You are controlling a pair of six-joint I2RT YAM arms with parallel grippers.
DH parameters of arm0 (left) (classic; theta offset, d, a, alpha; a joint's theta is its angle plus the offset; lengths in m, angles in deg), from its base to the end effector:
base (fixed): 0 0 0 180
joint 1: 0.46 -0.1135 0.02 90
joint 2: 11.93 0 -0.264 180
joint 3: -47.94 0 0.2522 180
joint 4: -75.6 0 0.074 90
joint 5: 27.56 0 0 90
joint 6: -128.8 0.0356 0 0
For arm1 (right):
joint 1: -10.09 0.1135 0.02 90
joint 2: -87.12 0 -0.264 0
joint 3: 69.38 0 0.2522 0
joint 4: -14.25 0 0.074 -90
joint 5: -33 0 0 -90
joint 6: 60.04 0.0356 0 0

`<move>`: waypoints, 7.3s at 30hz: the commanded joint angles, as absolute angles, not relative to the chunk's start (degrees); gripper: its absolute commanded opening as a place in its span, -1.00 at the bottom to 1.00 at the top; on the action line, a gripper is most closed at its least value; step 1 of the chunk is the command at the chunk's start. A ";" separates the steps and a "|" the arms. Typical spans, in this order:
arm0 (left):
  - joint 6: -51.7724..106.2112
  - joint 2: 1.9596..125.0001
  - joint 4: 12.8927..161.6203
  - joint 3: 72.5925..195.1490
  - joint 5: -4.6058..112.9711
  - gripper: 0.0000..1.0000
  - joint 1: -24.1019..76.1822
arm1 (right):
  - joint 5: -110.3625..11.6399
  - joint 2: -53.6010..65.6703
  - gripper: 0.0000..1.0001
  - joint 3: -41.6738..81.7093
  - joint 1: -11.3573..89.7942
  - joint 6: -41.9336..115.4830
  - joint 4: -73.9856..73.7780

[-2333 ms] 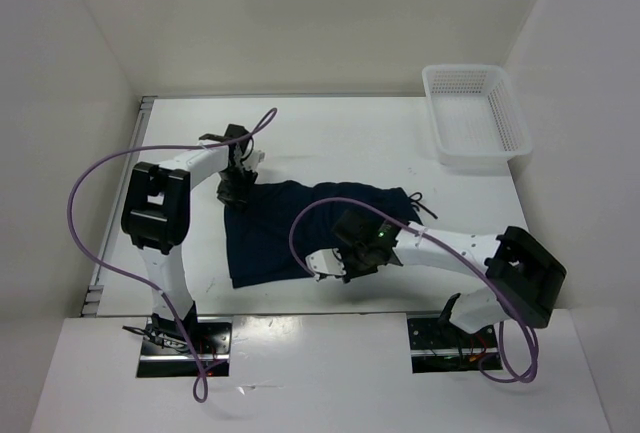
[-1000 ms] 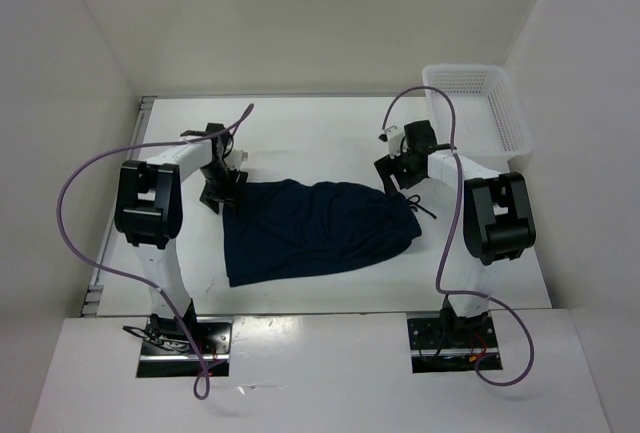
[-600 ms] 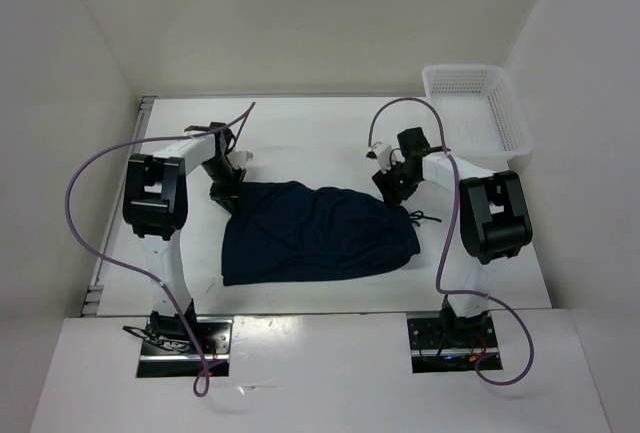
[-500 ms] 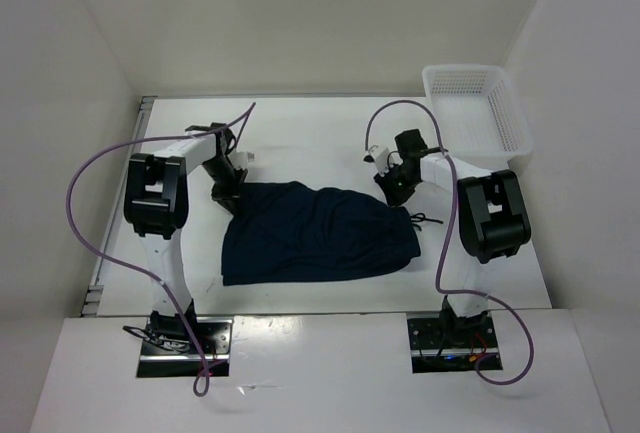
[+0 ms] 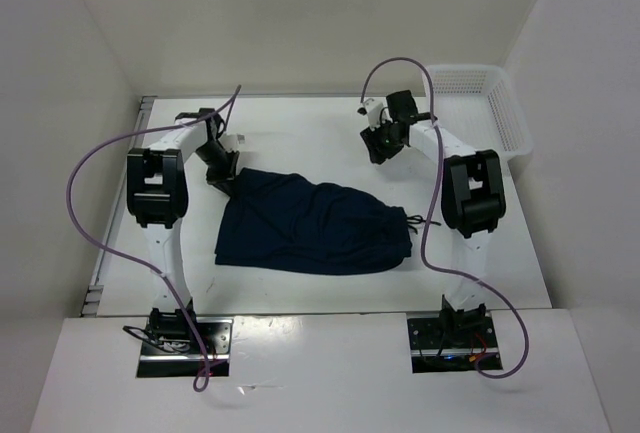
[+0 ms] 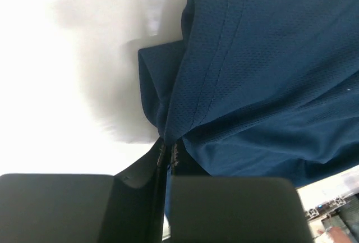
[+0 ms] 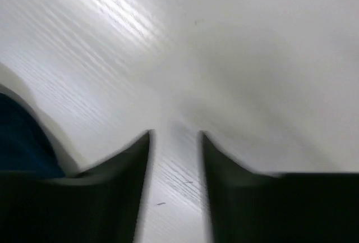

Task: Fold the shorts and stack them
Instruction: Fold the shorts

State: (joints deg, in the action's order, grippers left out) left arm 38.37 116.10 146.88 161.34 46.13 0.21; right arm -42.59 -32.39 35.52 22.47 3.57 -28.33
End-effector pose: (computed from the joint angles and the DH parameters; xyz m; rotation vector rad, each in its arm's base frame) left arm 0.4342 -0.0151 0.1499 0.0219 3.0424 -0.4370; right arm 0.4404 0.1057 0.1885 -0.9306 2.3604 0.2271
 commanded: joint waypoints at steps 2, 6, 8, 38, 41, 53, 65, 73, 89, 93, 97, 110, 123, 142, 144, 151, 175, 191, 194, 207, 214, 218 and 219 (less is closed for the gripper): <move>38.80 117.01 144.99 159.45 48.47 -1.00 -0.28 | -37.51 -26.72 0.44 35.19 22.84 4.30 -33.25; 38.80 114.73 142.80 155.14 48.47 -1.00 -0.28 | -31.25 -16.88 0.69 23.88 22.84 2.36 -38.61; 38.80 114.20 142.10 154.35 48.47 -1.00 -0.28 | -32.48 -11.69 0.71 19.81 22.84 1.57 -39.93; 38.80 115.50 138.14 157.66 48.72 -1.00 -2.04 | -60.86 -25.20 -1.00 23.99 24.95 9.91 -20.88; 38.80 118.50 138.14 166.36 51.63 -1.00 -3.09 | -63.85 -29.68 -0.95 32.43 24.95 11.76 -19.12; 38.80 114.74 136.92 172.11 52.51 0.24 -3.10 | -65.18 -26.19 0.59 36.42 26.87 5.71 -17.88; 38.80 96.09 138.14 146.62 55.70 0.27 4.46 | -56.75 -14.31 0.15 21.83 47.86 -5.37 -19.91; 38.80 97.84 137.35 141.86 54.62 0.21 5.52 | -51.82 -21.69 -0.20 22.96 49.03 -4.14 -18.59; 38.80 101.10 135.67 140.72 56.03 0.21 6.04 | -54.19 -28.11 -0.51 23.49 49.03 -4.76 -15.86; 38.80 101.10 135.68 140.11 56.64 -0.01 6.04 | -54.72 -27.33 -0.80 21.64 49.03 -6.08 -15.86; 38.80 101.10 135.68 140.10 57.70 -0.42 6.04 | -54.72 -26.09 -0.92 21.03 49.03 -7.22 -15.86; 38.80 100.57 136.73 141.15 59.64 -0.65 6.04 | -55.77 -24.51 -0.36 22.08 49.03 -10.56 -17.00; 38.80 98.20 138.93 143.62 58.40 -0.86 6.04 | -55.16 -24.51 -0.25 25.06 49.03 -11.17 -17.61; 38.80 99.78 138.40 142.56 58.40 -0.75 6.04 | -51.57 -27.06 -0.41 26.74 47.36 -12.32 -20.33; 38.80 99.78 138.40 142.56 58.40 -0.72 6.04 | -49.89 -26.53 -0.38 27.26 47.36 -12.32 -22.27; 38.80 100.31 138.40 142.56 57.87 -0.72 6.04 | -50.15 -28.02 -0.38 26.56 46.13 -10.66 -19.99; 38.80 100.84 138.93 142.56 57.87 -0.72 6.04 | -45.66 -31.44 -0.46 29.29 44.90 -10.56 -23.24; 38.80 99.69 140.60 144.22 59.72 -0.86 4.37 | -45.93 -26.54 -0.99 29.29 43.84 -13.98 -25.61; 38.80 99.17 141.30 144.23 59.10 -0.86 4.37 | -43.65 -24.25 -0.99 29.29 43.84 -14.86 -28.42; 38.80 97.41 145.60 143.27 58.58 -0.86 5.43 | -42.93 -19.15 -0.99 23.14 43.31 -21.35 -32.99; 38.80 99.86 145.61 140.46 59.90 -0.76 6.57 | -45.66 -20.64 -0.84 20.76 43.31 -17.68 -28.61; 38.80 100.40 145.61 140.45 58.58 -0.42 6.57 | -48.65 -19.25 0.03 22.78 41.56 -9.63 -24.48; 38.80 99.79 145.61 140.45 58.05 -0.39 6.57 | -48.65 -18.54 0.10 23.30 40.69 -7.15 -23.43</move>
